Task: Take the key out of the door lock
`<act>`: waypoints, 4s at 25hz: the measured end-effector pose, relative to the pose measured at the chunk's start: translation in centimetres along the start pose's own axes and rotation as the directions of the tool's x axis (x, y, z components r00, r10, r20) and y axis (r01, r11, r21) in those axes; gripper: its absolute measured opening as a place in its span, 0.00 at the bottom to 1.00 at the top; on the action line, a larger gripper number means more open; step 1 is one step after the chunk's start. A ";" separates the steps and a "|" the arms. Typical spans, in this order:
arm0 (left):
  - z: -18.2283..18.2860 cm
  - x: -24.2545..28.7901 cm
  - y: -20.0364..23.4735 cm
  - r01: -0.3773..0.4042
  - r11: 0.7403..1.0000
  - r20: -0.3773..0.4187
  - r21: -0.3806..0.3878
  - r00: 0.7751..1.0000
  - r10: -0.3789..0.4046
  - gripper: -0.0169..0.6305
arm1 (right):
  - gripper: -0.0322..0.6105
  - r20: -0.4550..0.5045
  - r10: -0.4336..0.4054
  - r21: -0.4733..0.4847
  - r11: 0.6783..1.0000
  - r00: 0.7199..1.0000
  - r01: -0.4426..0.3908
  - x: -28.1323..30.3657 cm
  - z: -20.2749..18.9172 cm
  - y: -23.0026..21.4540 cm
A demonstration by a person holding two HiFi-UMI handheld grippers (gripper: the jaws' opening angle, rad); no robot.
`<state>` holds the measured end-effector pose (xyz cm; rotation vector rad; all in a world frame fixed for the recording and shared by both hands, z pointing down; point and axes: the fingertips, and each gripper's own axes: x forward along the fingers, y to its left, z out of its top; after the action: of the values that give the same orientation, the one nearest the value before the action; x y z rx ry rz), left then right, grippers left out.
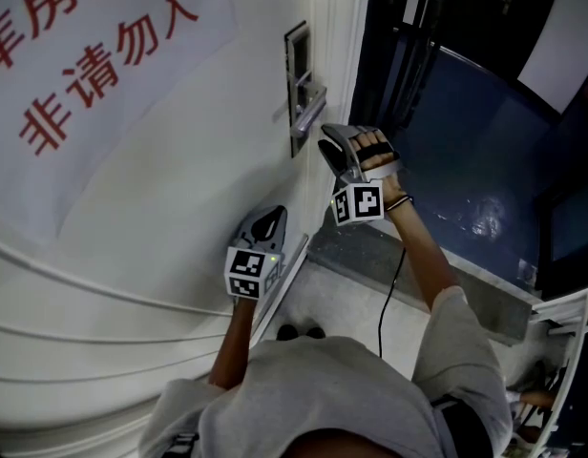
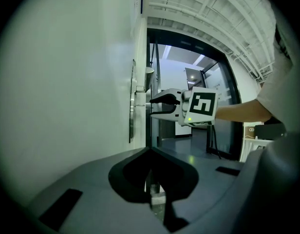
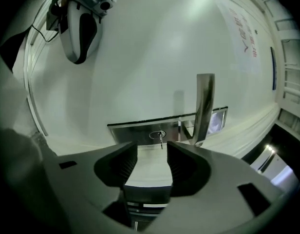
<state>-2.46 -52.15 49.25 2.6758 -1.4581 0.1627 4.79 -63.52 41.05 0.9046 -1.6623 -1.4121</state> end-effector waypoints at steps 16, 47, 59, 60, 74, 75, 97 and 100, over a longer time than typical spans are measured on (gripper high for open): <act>0.0 -0.1 0.0 -0.001 1.000 -0.009 0.008 1.000 0.001 0.05 | 0.28 -0.007 -0.033 -0.071 0.997 0.999 0.032 3.9 -0.8 -1.3; 0.1 0.5 -0.5 -0.001 1.000 -0.006 0.008 1.000 0.001 0.05 | 0.10 0.014 -0.095 -0.092 0.991 0.995 0.096 4.6 -1.4 -1.9; 0.3 1.7 -2.1 0.038 0.999 -0.008 0.021 0.999 -0.038 0.05 | 0.10 -0.015 -0.088 0.000 0.996 0.996 0.088 1.5 -4.0 -1.6; 0.3 1.7 -2.1 0.040 0.999 -0.009 0.021 0.999 -0.040 0.05 | 0.10 -0.017 -0.085 0.016 0.996 0.996 0.085 1.3 -4.1 -1.5; 1.3 3.1 -2.4 0.086 0.996 0.005 0.036 0.996 -0.087 0.05 | 0.10 -0.047 -0.043 0.775 0.629 0.998 0.064 -5.4 -7.6 0.1; 1.3 3.3 -2.6 0.094 0.995 0.006 0.037 0.996 -0.094 0.05 | 0.10 -0.052 -0.052 0.816 0.574 0.997 0.072 -6.1 -7.9 0.3; 0.6 4.6 -5.7 0.185 0.982 0.004 0.025 0.983 -0.185 0.05 | 0.10 -0.261 -0.118 0.938 0.204 0.958 0.281 -20.7 -9.9 5.7; 0.4 4.5 -5.8 0.185 0.983 0.002 0.023 0.983 -0.185 0.05 | 0.10 -0.287 -0.112 0.936 0.180 0.951 0.303 -21.9 -10.1 6.4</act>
<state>4.86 -52.87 49.29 2.8119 -1.2064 0.1607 23.56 -47.86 46.14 1.9553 -2.3432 -0.1224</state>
